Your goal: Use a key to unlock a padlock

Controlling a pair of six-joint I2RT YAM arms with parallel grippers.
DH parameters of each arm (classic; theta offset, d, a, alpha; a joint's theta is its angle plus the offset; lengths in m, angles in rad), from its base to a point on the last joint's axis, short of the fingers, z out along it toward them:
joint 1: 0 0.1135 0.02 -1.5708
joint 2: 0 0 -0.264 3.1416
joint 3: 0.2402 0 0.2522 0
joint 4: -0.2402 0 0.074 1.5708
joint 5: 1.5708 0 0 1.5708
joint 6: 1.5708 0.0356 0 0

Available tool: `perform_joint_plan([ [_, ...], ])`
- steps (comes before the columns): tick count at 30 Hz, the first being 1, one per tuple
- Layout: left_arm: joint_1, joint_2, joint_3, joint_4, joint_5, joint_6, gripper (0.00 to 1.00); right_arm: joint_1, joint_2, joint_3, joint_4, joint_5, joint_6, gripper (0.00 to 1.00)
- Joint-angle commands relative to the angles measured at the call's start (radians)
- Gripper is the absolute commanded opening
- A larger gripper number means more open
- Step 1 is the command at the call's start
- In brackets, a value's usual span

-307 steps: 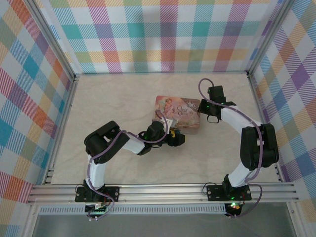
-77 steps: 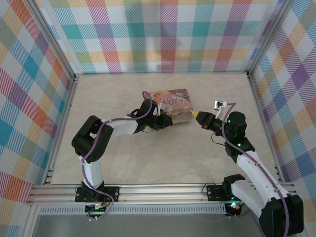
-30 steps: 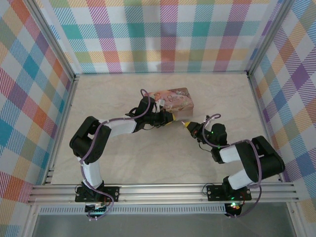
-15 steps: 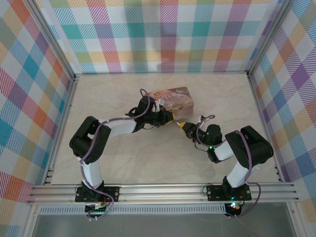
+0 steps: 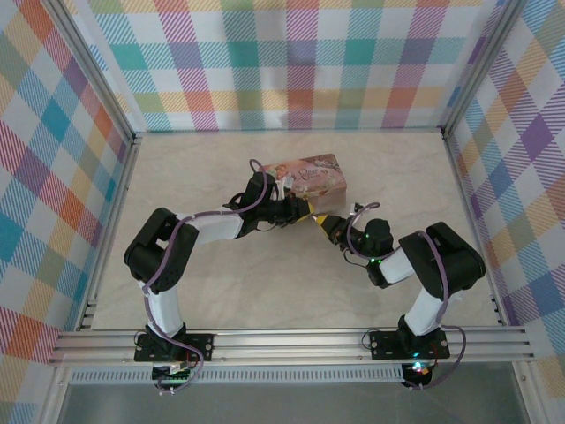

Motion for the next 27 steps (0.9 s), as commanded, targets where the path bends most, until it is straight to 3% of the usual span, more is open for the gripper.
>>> perform_joint_plan([
  [1, 0.008, -0.047, -0.011, 0.074, 0.059, -0.027, 0.1, 0.01, 0.011, 0.024, 0.061, 0.013, 0.008, 0.0],
  [27, 0.008, -0.009, -0.046, 0.279, 0.106, -0.188, 0.09, 0.015, 0.0, 0.071, 0.061, 0.026, -0.065, 0.0],
])
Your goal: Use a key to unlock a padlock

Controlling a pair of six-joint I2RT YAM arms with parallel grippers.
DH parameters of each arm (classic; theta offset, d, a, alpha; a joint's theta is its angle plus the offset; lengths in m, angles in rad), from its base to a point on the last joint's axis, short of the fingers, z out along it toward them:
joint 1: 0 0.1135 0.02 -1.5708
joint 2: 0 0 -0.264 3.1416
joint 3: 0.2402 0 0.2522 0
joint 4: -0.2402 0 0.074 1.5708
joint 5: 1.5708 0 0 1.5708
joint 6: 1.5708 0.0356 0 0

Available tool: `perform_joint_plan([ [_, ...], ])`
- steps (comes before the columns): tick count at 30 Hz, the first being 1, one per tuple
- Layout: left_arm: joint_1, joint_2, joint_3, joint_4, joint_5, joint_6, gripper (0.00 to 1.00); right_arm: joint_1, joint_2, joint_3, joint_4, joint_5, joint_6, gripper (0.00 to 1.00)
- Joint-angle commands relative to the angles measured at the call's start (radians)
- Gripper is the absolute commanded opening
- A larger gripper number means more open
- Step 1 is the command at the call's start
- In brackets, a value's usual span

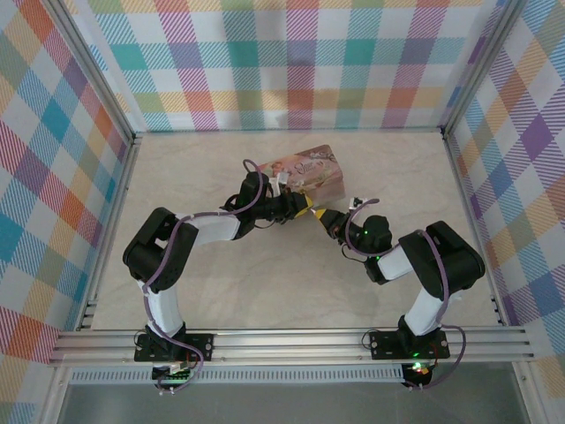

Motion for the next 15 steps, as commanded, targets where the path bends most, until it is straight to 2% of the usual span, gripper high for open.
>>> perform_joint_plan([
  [1, -0.008, -0.01, -0.003, 0.108, 0.09, -0.051, 0.09, 0.01, -0.003, 0.03, 0.053, 0.0, -0.042, 0.0],
  [15, -0.009, -0.011, -0.006, 0.16, 0.099, -0.08, 0.07, 0.013, 0.065, 0.102, 0.055, -0.04, -0.058, 0.0],
])
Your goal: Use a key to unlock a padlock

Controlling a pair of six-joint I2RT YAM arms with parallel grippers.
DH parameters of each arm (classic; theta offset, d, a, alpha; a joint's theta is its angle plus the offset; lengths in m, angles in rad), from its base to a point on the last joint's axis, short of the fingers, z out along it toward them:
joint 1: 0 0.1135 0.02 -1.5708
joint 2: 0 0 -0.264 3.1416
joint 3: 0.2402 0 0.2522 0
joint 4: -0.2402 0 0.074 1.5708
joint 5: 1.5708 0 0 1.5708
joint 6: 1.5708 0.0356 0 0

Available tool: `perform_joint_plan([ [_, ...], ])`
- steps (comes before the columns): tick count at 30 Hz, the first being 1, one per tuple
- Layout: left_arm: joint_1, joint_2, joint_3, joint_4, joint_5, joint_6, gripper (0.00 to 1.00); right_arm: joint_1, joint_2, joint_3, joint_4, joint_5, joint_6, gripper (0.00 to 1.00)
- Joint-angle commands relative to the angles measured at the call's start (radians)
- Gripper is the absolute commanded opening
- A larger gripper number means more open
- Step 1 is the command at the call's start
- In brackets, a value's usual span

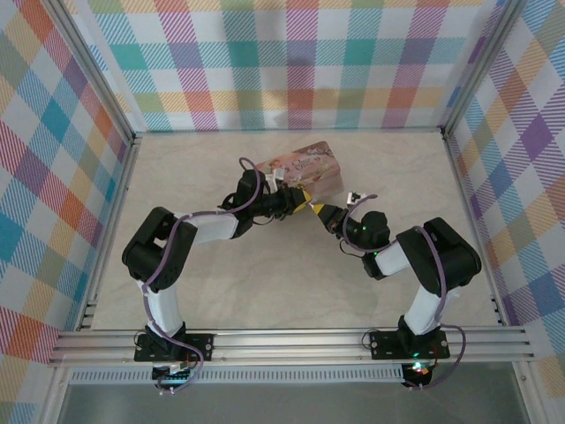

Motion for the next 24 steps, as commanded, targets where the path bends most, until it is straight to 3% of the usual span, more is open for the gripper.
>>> perform_joint_plan([
  [1, -0.028, -0.011, -0.005, 0.103, 0.108, -0.037, 0.07, 0.013, 0.023, 0.044, 0.04, -0.036, -0.022, 0.0],
  [12, -0.029, -0.013, -0.008, 0.135, 0.12, -0.046, 0.06, 0.012, 0.04, 0.098, 0.04, -0.057, 0.09, 0.0],
  [20, -0.028, -0.01, -0.02, 0.167, 0.132, -0.059, 0.04, 0.002, 0.033, 0.144, 0.04, -0.109, 0.063, 0.0],
  [24, -0.026, -0.013, -0.026, 0.173, 0.138, -0.055, 0.02, -0.053, 0.044, 0.144, 0.04, -0.168, 0.057, 0.0],
])
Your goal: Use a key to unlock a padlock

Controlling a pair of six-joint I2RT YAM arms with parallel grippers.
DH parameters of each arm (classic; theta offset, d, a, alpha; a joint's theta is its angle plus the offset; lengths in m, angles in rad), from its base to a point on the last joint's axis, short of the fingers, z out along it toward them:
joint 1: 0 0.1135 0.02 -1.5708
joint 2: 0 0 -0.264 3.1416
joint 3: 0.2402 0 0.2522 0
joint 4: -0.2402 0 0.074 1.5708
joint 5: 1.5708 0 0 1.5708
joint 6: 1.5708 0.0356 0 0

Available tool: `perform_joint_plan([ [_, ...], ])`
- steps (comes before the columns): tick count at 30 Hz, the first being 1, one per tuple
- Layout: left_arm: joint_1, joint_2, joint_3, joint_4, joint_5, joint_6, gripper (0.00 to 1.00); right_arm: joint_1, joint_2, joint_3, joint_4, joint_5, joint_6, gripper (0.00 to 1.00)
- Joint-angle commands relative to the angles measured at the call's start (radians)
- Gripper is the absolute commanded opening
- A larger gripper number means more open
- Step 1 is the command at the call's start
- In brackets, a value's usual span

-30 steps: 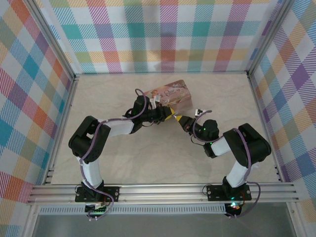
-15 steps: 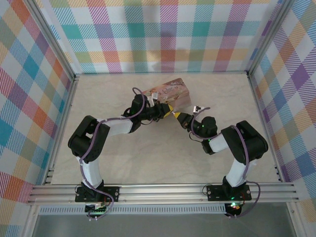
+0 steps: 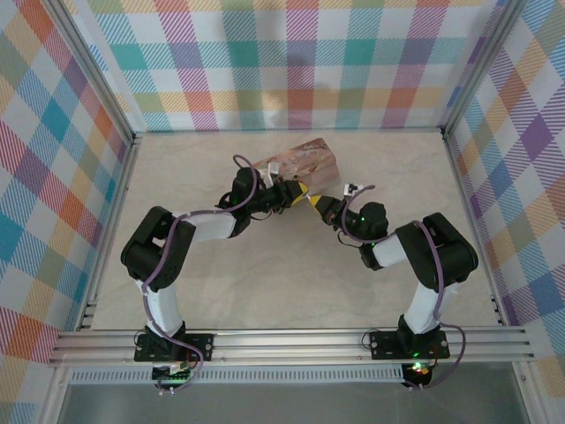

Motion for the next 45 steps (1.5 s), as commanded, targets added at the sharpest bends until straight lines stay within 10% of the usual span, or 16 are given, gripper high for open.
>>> perform_joint_plan([
  [1, -0.045, -0.014, -0.017, 0.074, 0.16, -0.018, 0.02, -0.038, 0.019, 0.056, 0.052, -0.09, -0.008, 0.0],
  [9, -0.045, -0.005, -0.014, 0.105, 0.158, -0.033, 0.02, -0.069, 0.036, 0.141, 0.052, -0.306, -0.044, 0.0],
  [45, -0.047, 0.012, -0.051, 0.263, 0.175, -0.092, 0.0, -0.068, 0.207, 0.293, 0.052, -0.362, 0.17, 0.0],
])
